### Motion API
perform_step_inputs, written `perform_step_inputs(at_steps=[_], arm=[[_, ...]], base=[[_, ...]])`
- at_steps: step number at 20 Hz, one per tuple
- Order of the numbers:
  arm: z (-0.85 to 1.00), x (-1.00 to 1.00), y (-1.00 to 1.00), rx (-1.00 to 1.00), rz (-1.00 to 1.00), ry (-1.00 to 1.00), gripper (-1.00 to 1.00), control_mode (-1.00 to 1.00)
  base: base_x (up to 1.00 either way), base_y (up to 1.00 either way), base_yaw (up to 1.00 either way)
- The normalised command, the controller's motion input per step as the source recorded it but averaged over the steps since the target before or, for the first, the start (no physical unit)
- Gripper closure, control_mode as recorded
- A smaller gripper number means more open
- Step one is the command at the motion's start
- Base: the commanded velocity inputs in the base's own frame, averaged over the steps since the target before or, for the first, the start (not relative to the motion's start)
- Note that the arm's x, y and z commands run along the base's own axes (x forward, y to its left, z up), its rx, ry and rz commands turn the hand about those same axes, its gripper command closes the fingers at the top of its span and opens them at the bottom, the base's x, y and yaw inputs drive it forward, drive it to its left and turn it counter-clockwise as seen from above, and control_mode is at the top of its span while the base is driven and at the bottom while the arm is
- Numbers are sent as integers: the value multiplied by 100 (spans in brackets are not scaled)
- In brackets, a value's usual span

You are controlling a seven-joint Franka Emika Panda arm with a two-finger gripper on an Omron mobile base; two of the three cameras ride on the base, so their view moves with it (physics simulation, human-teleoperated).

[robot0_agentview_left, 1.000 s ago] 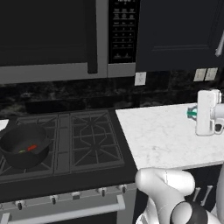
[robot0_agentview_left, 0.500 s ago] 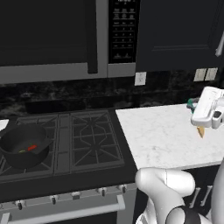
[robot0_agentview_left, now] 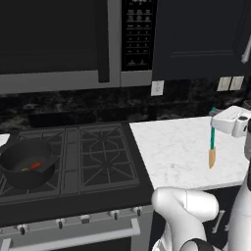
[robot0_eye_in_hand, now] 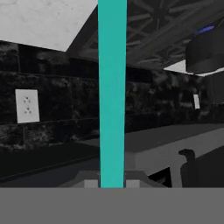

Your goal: Put the lime and bell pepper in the pot. Retrieve the spatula and lightly stir the vegetables in the pot.

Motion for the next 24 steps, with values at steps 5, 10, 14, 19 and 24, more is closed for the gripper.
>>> perform_step_inputs(at_steps=[5, 10, 14, 19, 24], arm=[[0, 5, -30, 6, 2, -18, 100, -100], [0, 1, -37, 27, 4, -21, 100, -100], [8, 0, -3, 23, 11, -19, 100, -100], [50, -10, 10, -3, 1, -10, 100, -100], [24, -15, 9, -10, -1, -1, 100, -100]], base=[[0, 0, 0], [0, 0, 0], [0, 0, 0], [0, 0, 0], [0, 0, 0]])
